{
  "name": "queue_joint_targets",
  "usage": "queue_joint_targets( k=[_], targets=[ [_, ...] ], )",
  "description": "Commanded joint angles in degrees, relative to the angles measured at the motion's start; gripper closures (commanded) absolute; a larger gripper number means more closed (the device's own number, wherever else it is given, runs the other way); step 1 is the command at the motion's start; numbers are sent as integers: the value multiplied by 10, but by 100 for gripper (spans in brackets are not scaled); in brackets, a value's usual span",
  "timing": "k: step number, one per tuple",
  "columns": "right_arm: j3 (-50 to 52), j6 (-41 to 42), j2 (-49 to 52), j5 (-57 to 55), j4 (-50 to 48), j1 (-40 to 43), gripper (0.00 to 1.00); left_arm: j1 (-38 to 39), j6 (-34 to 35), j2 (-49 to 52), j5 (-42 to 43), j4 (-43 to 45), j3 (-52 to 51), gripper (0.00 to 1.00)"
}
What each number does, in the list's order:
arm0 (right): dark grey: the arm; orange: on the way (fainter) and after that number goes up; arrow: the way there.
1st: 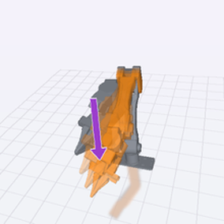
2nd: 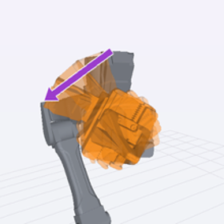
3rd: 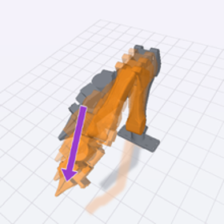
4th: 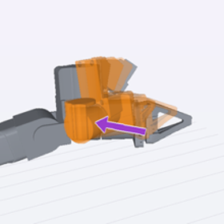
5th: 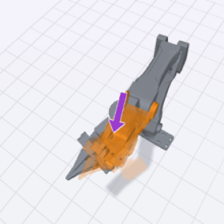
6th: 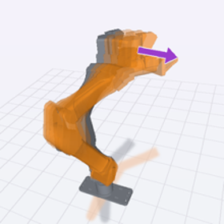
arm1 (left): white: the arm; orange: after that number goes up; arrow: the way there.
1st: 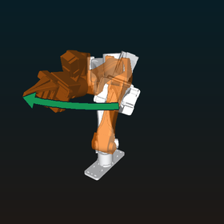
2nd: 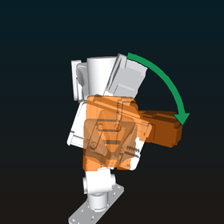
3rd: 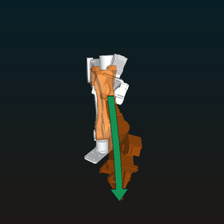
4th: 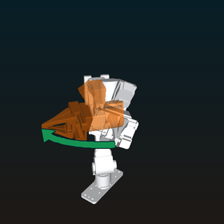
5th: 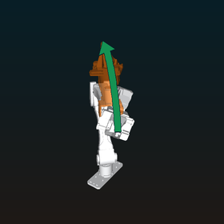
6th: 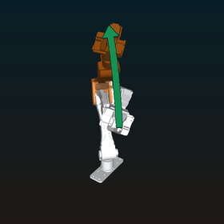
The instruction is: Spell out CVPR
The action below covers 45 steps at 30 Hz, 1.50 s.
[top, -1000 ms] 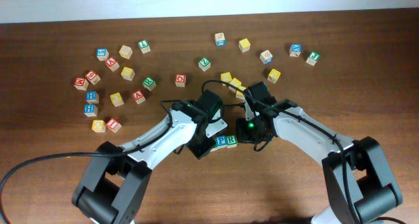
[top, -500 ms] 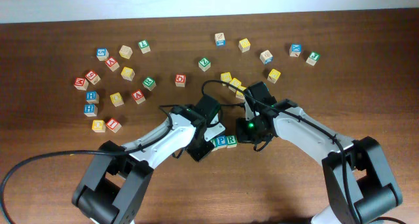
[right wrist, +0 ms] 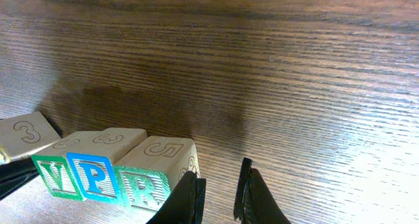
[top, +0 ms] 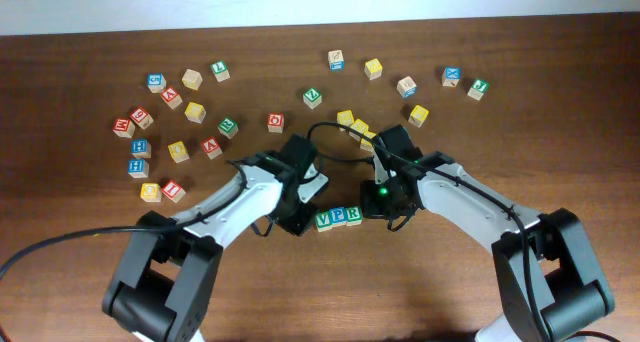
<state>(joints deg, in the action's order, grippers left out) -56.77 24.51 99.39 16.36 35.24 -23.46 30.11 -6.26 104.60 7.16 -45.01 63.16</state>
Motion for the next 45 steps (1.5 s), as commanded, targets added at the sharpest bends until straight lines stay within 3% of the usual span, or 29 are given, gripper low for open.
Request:
queue_joint_targets(
  k=[1,6,9,10,11,16,22,30,33,35,36,45],
  targets=[
    [3,-5,4,-5,-2,-6,89,-3,76,5,71,5,-5,78],
    [3,-5,4,-5,-2,-6,88,-3,174,5,70,4,-5,84],
    [3,-5,4,-5,-2,-6,89,-3,191,5,69,5,-5,85],
    [3,-5,4,-5,-2,-6,88,-3,191,5,64,5,-5,82],
    [3,-5,4,-5,-2,-6,88,-3,191,5,64,4,-5,69],
    [3,-5,4,-5,-2,-6,88,-3,191,5,64,4,-4,59],
    [3,-5,4,-5,-2,-6,88,-4,191,5,64,-32,26,57],
    [3,-5,4,-5,-2,-6,89,-66,176,5,64,-173,134,68],
    [3,-5,4,-5,-1,-6,89,-101,169,5,55,-200,142,78],
    [3,-4,4,-5,-1,-6,89,-127,169,5,49,-200,125,98],
    [3,-1,4,-5,-1,-6,89,-129,169,5,49,-194,117,100],
    [3,15,4,0,5,-6,93,-113,198,5,93,-65,4,100]
  ],
)
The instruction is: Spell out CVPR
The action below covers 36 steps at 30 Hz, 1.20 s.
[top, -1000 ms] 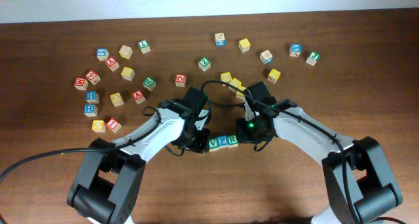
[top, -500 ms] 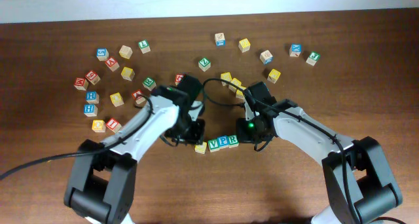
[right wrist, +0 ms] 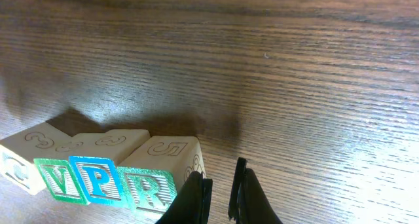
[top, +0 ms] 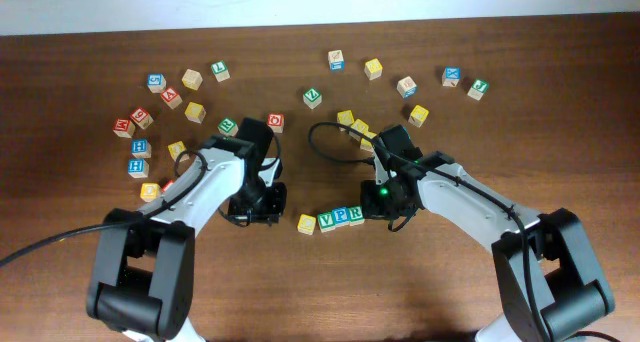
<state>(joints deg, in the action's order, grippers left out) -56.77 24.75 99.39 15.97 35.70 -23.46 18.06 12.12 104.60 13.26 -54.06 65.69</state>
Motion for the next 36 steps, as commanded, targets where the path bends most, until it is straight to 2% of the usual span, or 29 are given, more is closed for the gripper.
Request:
queue_joint_targets(
  k=[1,16,26,29,36],
  targets=[
    [3,13,4,4,1,-6,93,11,14,5,51,35,-26,100],
    [3,47,4,6,7,-39,96,37,33,5,55,52,-31,100],
    [3,44,4,-1,4,-39,95,37,35,5,69,49,-31,100],
    [3,44,4,-1,2,-39,95,37,66,5,70,41,-31,100],
    [3,40,4,-1,0,-39,95,37,65,5,89,44,-31,100]
  ],
)
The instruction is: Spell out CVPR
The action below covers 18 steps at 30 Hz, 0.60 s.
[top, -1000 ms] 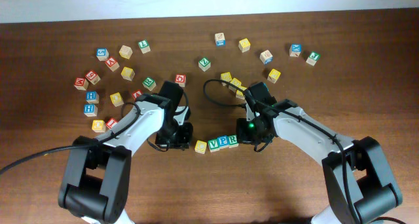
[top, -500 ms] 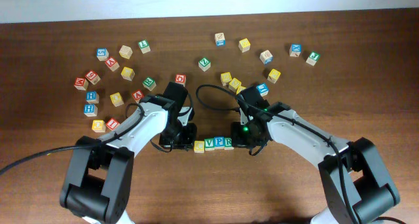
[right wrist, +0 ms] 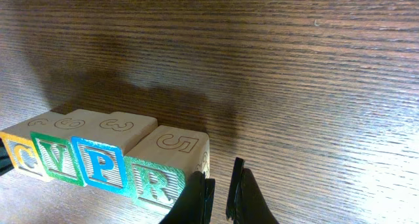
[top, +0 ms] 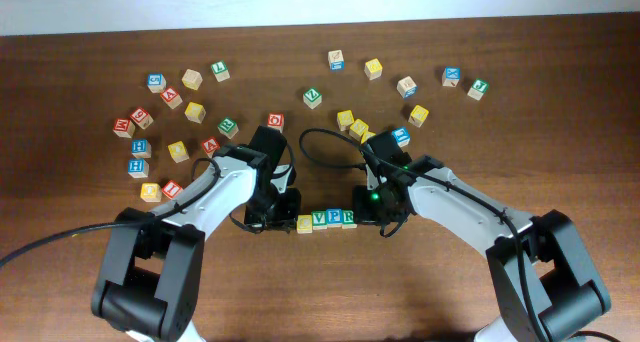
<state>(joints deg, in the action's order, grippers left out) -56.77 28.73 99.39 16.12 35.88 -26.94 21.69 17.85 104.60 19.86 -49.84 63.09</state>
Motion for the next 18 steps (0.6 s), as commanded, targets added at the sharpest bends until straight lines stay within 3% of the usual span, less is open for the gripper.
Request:
queue_joint_targets(
  k=[1,8,13,18],
  targets=[
    [3,0,4,-3,-2,-4,95,0,8,5,20,2,-5,100],
    [3,0,4,-3,-3,-4,95,-8,8,5,-21,-16,-1,100],
    [3,0,4,-3,-4,-4,95,-32,2,5,-46,-99,41,100],
    [3,-13,4,-3,-4,-4,94,2,-16,3,-46,-189,43,100]
  ],
)
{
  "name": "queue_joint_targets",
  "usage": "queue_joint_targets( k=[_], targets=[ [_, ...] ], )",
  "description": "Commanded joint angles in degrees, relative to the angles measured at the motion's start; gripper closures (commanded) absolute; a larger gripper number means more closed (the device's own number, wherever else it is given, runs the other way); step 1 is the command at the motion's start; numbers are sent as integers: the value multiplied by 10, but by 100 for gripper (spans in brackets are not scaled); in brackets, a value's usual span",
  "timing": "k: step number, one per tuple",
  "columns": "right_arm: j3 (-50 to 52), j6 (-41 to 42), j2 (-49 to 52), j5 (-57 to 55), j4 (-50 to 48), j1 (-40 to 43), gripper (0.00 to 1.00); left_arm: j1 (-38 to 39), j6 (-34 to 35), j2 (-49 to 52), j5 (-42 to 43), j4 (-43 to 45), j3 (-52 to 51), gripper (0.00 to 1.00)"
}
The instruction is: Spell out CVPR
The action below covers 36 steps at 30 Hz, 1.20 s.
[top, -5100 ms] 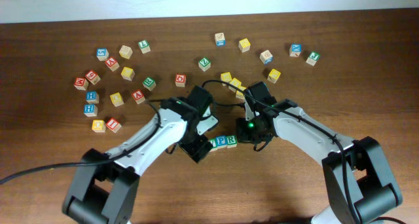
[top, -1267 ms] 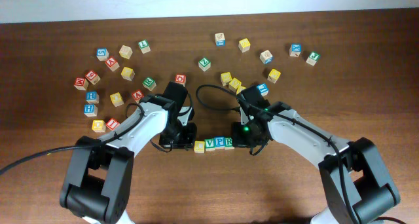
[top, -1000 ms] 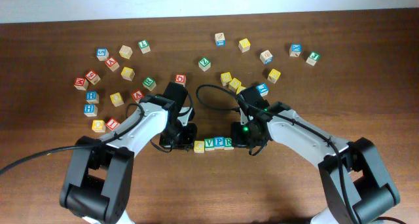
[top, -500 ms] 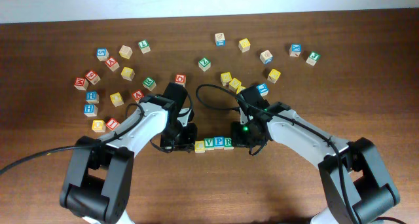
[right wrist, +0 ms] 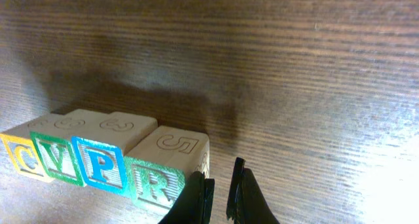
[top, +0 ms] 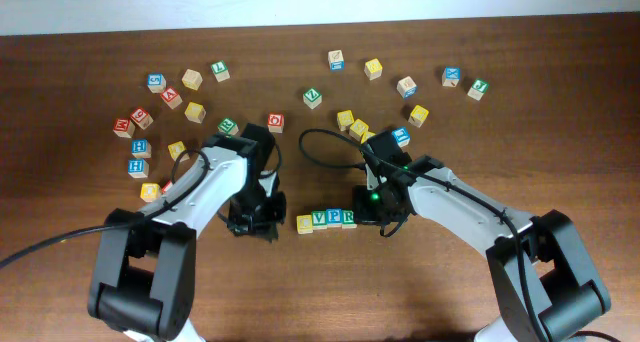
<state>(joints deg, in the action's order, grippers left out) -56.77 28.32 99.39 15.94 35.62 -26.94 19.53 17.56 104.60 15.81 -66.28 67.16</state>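
Observation:
Four letter blocks stand side by side in a row reading C V P R near the table's middle: yellow C (top: 305,223) (right wrist: 19,158), green V (top: 320,220) (right wrist: 55,164), blue P (top: 334,219) (right wrist: 98,168), green R (top: 348,218) (right wrist: 154,181). My right gripper (top: 364,217) (right wrist: 221,191) sits low just right of the R block, its fingers (right wrist: 200,198) nearly together with nothing between them. My left gripper (top: 262,225) is a short way left of the C block, apart from it. The overhead view does not show how its fingers stand.
Loose letter blocks are scattered across the back: a cluster at the left (top: 170,122), a few behind the row (top: 350,122), and others at the right (top: 450,79). A blue block (top: 400,137) lies close beside my right arm.
My left gripper has drawn back to the left, leaving a gap between it and the C block. The row and my right gripper have stayed where they were.
First V, P and R stood in a row, my left gripper at its left end and my right at the R. Then a yellow block stood loose left of the V, the left gripper away. Later it sat flush against the V, and the row shows CVPR.

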Motion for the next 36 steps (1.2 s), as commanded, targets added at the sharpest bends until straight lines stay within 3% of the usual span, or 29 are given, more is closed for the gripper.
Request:
queue_joint_targets(
  k=[1,9,36],
  targets=[
    [3,-9,4,-2,-1,-4,94,33,-13,3,-5,-29,2,100],
    [3,-9,4,-1,-1,-4,94,99,87,2,-13,46,-13,100],
    [3,-10,4,-8,0,-4,94,99,113,2,-36,122,-25,100]
  ],
)
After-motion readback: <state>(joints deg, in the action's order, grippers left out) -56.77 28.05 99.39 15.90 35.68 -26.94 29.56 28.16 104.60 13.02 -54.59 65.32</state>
